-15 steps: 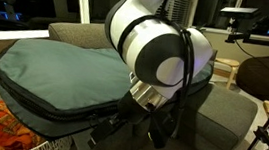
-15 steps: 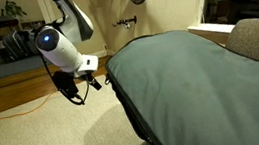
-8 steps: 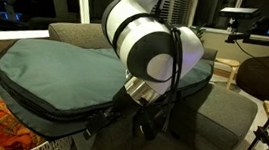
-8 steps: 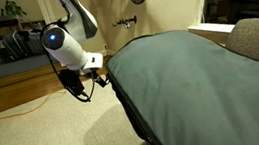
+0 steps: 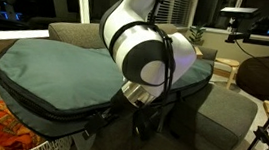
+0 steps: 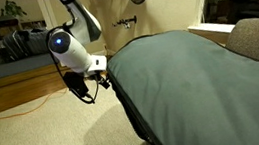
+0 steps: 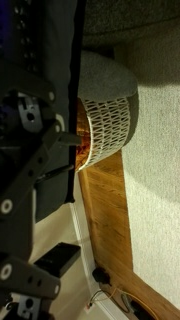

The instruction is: Close the zip

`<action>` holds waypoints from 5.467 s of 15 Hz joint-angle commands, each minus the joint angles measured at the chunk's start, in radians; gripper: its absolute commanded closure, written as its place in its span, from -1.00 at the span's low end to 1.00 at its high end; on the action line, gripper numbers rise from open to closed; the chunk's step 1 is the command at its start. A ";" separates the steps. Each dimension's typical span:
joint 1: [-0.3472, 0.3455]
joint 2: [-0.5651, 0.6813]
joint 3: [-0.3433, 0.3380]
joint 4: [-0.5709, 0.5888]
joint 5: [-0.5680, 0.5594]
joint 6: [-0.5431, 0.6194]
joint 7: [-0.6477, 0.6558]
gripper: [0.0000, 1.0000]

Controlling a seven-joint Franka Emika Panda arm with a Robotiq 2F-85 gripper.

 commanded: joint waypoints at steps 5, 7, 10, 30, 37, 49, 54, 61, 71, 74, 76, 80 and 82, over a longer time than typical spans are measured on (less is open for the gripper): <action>-0.029 0.023 0.003 0.037 -0.043 -0.003 0.004 -1.00; -0.032 0.027 0.005 0.046 -0.050 -0.001 0.006 -1.00; -0.034 0.029 0.007 0.054 -0.057 0.002 0.007 -0.45; -0.087 0.006 0.015 0.041 -0.095 -0.002 0.022 0.90; -0.092 -0.009 0.001 0.021 -0.065 -0.011 0.017 0.90; -0.082 -0.036 -0.036 -0.027 0.053 -0.047 -0.014 0.90; -0.080 -0.055 -0.058 -0.070 0.113 -0.085 -0.038 0.90; -0.096 -0.075 -0.080 -0.130 0.106 -0.143 -0.039 0.90; -0.108 -0.107 -0.146 -0.223 0.095 -0.171 -0.030 0.90; -0.109 -0.109 -0.163 -0.239 0.095 -0.180 -0.029 0.90; -0.110 -0.110 -0.173 -0.248 0.094 -0.191 -0.028 0.90; -0.115 -0.113 -0.182 -0.263 0.088 -0.218 -0.025 0.90; -0.120 -0.115 -0.185 -0.273 0.085 -0.230 -0.020 0.90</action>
